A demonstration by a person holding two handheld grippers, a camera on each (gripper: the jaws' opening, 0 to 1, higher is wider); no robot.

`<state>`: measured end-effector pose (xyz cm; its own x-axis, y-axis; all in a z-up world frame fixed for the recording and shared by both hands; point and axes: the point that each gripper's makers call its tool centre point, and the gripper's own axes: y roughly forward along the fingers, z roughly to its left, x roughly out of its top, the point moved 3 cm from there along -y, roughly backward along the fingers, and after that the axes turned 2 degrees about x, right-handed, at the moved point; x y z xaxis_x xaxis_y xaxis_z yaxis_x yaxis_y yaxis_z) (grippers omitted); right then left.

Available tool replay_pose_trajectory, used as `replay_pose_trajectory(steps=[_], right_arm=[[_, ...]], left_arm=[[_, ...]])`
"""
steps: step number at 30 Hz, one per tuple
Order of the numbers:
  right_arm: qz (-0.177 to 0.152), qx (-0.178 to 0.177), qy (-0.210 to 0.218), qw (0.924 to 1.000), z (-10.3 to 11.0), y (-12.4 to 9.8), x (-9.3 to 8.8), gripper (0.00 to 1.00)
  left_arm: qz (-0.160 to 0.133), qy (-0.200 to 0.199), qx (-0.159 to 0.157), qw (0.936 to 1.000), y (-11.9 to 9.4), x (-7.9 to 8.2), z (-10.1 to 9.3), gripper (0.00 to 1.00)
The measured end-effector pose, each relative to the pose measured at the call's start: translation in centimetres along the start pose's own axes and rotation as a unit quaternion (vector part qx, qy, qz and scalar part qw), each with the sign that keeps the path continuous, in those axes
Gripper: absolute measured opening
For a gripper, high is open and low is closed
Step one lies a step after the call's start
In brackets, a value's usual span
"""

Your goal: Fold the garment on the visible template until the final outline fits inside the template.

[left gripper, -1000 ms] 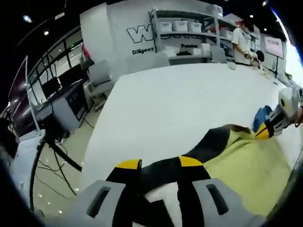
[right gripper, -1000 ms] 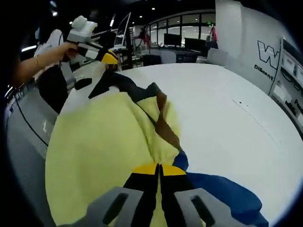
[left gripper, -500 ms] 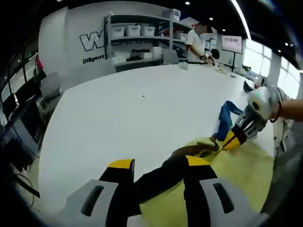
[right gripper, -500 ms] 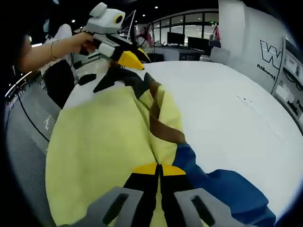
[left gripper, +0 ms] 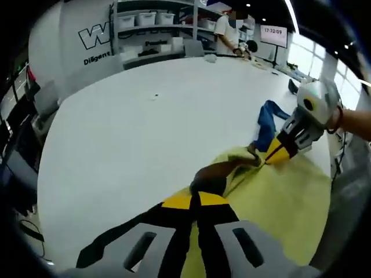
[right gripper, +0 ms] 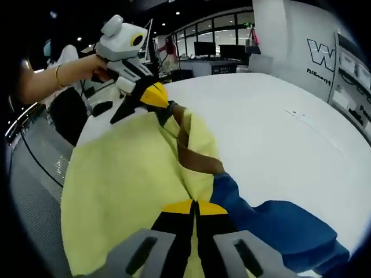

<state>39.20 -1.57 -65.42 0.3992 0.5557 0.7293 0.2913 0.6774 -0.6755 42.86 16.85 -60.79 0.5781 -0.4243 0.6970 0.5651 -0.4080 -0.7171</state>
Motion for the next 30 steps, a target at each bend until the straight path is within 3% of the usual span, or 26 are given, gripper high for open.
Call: replay_pose_trajectory(steps=[3, 7, 12, 18, 24, 30], right_arm=[[-0.001, -0.008, 0.006, 0.9999, 0.0, -0.1, 0.1, 0.00], [-0.041, -0.015, 0.074, 0.9963, -0.2, -0.8, 1.2, 0.00], [-0.069, -0.016, 0.107, 0.9917, -0.5, -2.2, 2.3, 0.00], [-0.099, -0.029, 0.117, 0.9878, -1.3, -2.8, 4.1, 0.00], [-0.086, -0.049, 0.127, 0.9869, -3.1, -2.3, 4.4, 0.10], [-0.048, -0.047, 0.133, 0.9889, -3.7, -1.2, 3.7, 0.15]], left_arm=[[0.002, 0.017, -0.006, 0.9998, -0.5, -0.3, -0.9, 0.05], [0.002, 0.024, -0.018, 0.9995, -1.0, -0.9, -2.1, 0.05], [0.006, 0.031, -0.023, 0.9992, -1.5, -2.1, -3.3, 0.05], [0.010, 0.019, -0.023, 0.9995, -1.9, -3.4, -4.3, 0.05], [0.009, 0.014, -0.022, 0.9996, -2.3, -3.8, -4.7, 0.05], [0.000, 0.021, -0.021, 0.9996, -3.0, -3.7, -5.3, 0.05]])
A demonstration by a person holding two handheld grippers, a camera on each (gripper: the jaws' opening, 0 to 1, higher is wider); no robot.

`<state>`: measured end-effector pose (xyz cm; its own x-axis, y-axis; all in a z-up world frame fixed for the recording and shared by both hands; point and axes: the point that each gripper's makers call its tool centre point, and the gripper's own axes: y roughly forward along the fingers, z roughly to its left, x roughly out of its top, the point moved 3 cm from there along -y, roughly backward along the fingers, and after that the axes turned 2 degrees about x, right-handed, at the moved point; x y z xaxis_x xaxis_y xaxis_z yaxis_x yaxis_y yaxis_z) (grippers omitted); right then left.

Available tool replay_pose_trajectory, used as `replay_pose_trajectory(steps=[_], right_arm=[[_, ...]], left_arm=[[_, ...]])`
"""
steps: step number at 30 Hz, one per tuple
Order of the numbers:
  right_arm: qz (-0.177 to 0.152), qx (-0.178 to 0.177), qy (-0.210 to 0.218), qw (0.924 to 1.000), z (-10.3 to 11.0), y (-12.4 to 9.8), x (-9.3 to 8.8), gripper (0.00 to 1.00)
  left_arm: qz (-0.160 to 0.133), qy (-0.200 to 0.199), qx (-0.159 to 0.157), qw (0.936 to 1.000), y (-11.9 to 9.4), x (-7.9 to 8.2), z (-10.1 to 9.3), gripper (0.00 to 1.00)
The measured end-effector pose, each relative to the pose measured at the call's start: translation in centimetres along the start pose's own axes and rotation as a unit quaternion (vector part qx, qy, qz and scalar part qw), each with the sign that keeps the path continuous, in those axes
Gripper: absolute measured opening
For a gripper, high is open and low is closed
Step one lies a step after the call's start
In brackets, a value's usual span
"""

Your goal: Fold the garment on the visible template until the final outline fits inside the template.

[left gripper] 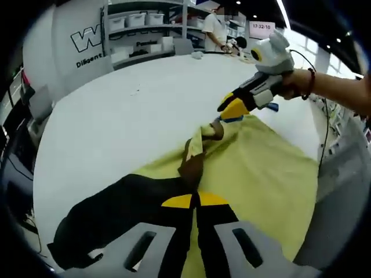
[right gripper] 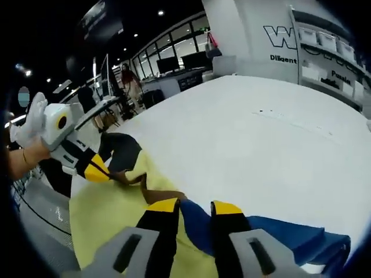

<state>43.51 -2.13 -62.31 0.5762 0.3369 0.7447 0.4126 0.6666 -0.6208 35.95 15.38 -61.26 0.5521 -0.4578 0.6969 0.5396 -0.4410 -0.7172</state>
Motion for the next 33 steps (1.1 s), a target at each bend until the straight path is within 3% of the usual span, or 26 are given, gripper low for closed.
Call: replay_pose_trajectory(steps=[6, 11, 12, 14, 18, 21, 24, 30, 33], right_arm=[[0.034, 0.013, -0.018, 0.9992, 0.4, 0.5, -0.6, 0.15], [0.048, 0.025, -0.023, 0.9983, 1.0, 0.7, -1.2, 0.06], [0.048, 0.026, -0.025, 0.9982, 1.1, 0.7, -1.3, 0.01], [0.049, 0.019, -0.060, 0.9968, 1.0, 0.6, -1.4, 0.00], [0.041, 0.016, -0.092, 0.9948, 1.4, -0.1, -1.3, 0.00], [0.018, 0.007, -0.110, 0.9938, 1.9, -1.0, -1.0, 0.00], [-0.010, -0.012, -0.178, 0.9839, 2.5, -2.1, -0.8, 0.00], [-0.020, -0.011, -0.180, 0.9834, 3.7, -2.9, -2.8, 0.00], [0.000, -0.005, -0.168, 0.9858, 3.9, -2.7, -4.3, 0.00]], left_arm=[[0.014, 0.002, -0.002, 0.9999, 0.1, -1.2, -0.4, 0.05], [0.018, -0.007, -0.003, 0.9998, 0.2, -1.6, -0.4, 0.05], [0.018, -0.007, -0.003, 0.9998, 0.2, -1.6, -0.4, 0.05], [0.019, -0.010, -0.002, 0.9998, 0.3, -1.6, -0.4, 0.05], [0.017, -0.013, 0.004, 0.9998, 0.3, -1.5, -0.2, 0.05], [0.011, -0.016, 0.010, 0.9998, 0.0, -1.3, -0.1, 0.05], [0.004, -0.022, 0.022, 0.9995, -0.3, -1.2, 0.2, 0.05], [-0.004, -0.036, 0.034, 0.9988, -0.6, -1.3, 0.5, 0.05], [-0.001, -0.039, 0.034, 0.9987, -0.5, -1.6, 0.4, 0.05]])
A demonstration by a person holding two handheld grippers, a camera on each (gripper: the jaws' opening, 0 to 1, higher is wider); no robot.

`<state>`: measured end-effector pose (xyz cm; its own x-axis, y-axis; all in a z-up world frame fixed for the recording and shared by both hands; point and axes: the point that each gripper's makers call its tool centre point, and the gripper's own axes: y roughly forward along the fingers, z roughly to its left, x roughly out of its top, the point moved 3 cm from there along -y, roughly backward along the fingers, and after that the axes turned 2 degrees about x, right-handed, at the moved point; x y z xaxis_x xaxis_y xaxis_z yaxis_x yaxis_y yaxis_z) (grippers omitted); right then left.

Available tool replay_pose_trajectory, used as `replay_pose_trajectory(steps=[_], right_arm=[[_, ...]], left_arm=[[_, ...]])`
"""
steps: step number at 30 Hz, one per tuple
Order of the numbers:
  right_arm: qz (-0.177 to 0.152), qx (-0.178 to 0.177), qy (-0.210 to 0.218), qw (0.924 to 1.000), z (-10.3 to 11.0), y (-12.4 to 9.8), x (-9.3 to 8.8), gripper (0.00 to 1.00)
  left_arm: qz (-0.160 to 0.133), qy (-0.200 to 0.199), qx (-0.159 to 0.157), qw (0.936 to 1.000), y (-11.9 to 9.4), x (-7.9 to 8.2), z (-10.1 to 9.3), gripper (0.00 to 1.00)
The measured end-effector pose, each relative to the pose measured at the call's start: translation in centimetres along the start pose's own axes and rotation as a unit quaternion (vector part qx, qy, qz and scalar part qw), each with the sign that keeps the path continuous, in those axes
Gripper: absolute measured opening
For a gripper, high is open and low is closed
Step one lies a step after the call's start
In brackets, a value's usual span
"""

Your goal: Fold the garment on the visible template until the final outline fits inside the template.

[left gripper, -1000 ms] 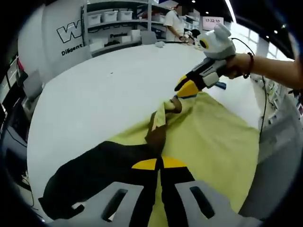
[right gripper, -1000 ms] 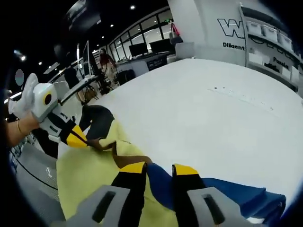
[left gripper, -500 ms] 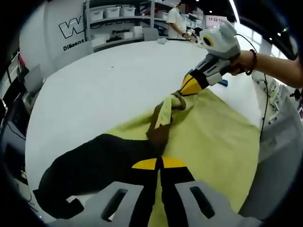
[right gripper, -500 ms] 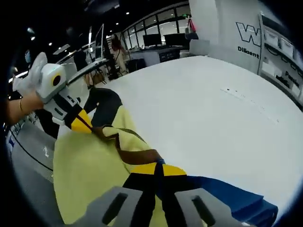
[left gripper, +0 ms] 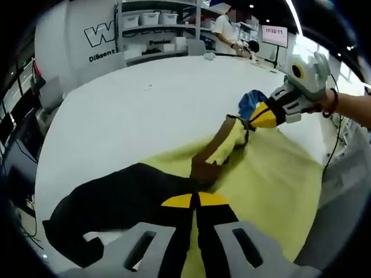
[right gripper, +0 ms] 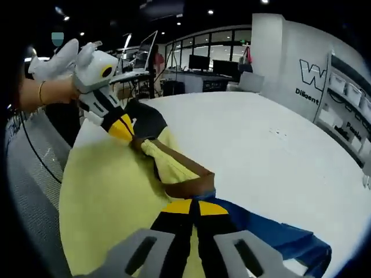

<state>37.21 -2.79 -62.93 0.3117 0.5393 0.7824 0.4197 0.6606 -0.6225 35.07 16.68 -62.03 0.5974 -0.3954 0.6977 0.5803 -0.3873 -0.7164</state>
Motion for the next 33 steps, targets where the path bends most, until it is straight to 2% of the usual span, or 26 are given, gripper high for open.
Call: replay_pose_trajectory(steps=[3, 9, 17, 19, 25, 27, 30, 31, 33], right_arm=[[0.017, 0.003, 0.003, 0.9998, 0.2, 0.5, -1.0, 0.00], [0.031, 0.003, 0.023, 0.9993, 0.0, 0.9, -1.6, 0.00], [0.005, 0.000, 0.036, 0.9993, -0.8, -0.6, 0.1, 0.00], [-0.002, -0.004, 0.025, 0.9997, -1.4, -1.2, 1.0, 0.02], [-0.002, -0.016, 0.003, 0.9999, -4.1, -1.6, 2.2, 0.14], [0.015, -0.008, 0.001, 0.9999, -4.9, -1.2, 1.9, 0.18], [0.026, 0.019, 0.000, 0.9995, -4.8, -0.6, 1.6, 0.23], [0.045, 0.045, 0.010, 0.9979, -4.4, -0.2, 1.0, 0.25], [0.063, 0.060, -0.002, 0.9962, -4.5, 0.2, 0.7, 0.23]], left_arm=[[0.004, 0.002, 0.000, 1.0000, 0.1, -0.2, -0.1, 0.05], [0.012, 0.003, 0.000, 0.9999, 0.3, -0.5, 0.0, 0.05], [0.020, 0.003, 0.000, 0.9998, 0.6, -0.8, 0.1, 0.05], [0.022, 0.004, -0.001, 0.9997, 0.7, -1.0, 0.0, 0.05], [0.027, 0.003, -0.002, 0.9996, 0.9, -1.3, 0.0, 0.05], [0.030, 0.004, -0.002, 0.9995, 1.1, -1.5, 0.0, 0.05], [0.031, 0.004, -0.002, 0.9995, 1.1, -1.5, 0.0, 0.05], [0.031, 0.004, -0.002, 0.9995, 1.1, -1.5, 0.0, 0.05], [0.032, 0.003, -0.002, 0.9995, 1.2, -1.6, 0.0, 0.05]])
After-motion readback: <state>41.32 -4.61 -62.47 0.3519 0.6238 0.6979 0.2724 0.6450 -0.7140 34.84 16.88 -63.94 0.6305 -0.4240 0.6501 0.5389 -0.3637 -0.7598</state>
